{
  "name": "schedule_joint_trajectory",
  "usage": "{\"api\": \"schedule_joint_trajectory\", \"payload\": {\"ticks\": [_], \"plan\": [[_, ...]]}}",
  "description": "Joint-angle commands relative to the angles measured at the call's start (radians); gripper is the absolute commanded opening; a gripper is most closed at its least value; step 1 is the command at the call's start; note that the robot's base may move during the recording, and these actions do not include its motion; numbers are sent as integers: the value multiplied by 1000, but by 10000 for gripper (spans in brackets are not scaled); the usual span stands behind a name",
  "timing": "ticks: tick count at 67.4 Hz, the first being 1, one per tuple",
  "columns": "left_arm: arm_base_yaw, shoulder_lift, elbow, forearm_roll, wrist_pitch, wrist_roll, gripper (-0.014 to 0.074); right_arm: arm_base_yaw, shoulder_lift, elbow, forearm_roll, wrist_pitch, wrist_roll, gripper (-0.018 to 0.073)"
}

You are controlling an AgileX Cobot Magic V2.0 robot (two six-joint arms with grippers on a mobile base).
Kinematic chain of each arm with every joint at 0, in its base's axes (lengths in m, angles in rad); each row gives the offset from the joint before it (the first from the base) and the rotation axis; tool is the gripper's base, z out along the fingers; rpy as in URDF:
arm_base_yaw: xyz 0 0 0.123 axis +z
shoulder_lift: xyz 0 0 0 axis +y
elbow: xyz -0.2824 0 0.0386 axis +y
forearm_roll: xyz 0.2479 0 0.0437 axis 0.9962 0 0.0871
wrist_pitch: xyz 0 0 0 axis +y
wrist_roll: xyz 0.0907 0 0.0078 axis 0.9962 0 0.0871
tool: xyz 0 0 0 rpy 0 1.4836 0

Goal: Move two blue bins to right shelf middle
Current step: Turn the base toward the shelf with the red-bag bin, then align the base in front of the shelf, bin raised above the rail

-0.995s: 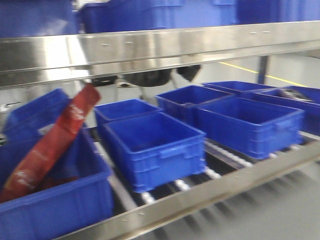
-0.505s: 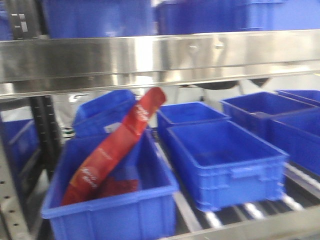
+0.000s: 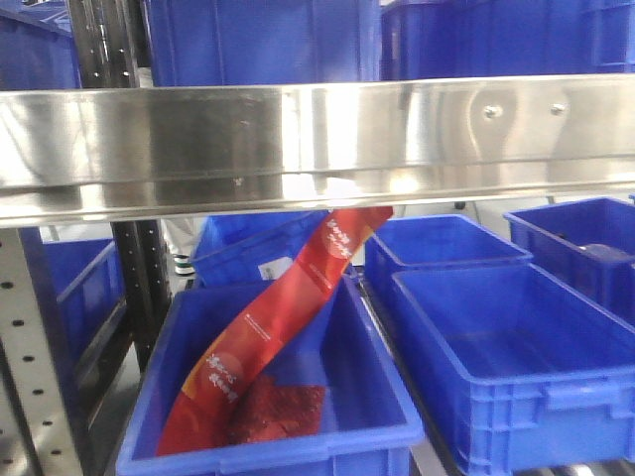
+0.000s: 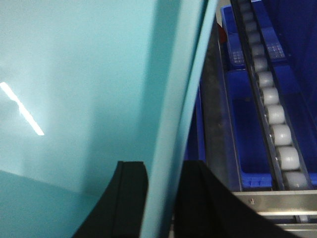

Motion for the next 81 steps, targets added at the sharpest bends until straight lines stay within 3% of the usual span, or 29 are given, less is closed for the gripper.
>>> {"api": "schedule_joint_trajectory", "payload": {"ticks": [1,81], "plan": [[-2,-26,-21,-61,-103,-22,-111,1,-15,-13,8,-65,-33,-162],[-2,-26,-21,-61,-103,-22,-111,1,-15,-13,8,-65,-33,-162]]}}
